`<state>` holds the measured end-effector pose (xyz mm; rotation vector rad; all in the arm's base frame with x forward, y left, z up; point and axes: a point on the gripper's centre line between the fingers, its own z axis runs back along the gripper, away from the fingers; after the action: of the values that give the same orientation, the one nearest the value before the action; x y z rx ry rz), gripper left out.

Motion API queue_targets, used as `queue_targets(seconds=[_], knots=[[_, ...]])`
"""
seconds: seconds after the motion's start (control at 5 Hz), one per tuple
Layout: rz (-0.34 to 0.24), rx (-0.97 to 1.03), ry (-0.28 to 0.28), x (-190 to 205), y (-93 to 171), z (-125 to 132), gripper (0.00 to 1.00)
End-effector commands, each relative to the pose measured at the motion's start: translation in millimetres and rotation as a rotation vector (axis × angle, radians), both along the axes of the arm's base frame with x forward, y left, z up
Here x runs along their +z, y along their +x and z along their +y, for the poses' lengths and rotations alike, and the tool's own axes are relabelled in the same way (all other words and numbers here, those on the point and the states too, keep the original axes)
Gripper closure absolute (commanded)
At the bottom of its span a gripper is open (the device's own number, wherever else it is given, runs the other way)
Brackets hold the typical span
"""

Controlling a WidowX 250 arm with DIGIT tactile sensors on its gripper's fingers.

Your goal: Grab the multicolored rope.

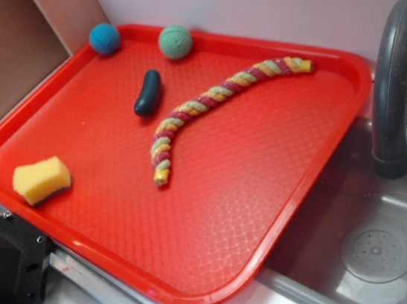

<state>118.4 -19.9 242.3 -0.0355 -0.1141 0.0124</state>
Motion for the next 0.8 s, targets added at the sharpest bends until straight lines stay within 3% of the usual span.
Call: queue_targets(seconds=[0.0,0.2,0.4,0.6], knots=[[0.0,0.0,0.0,0,0,0,0.0],[-0.13,0.04,0.013,-9,22,-1,0.0],[-0.187,0.037,0.032,-21,53,-6,0.0],[-0.194,0.029,0.021,-40,82,-9,0.0]])
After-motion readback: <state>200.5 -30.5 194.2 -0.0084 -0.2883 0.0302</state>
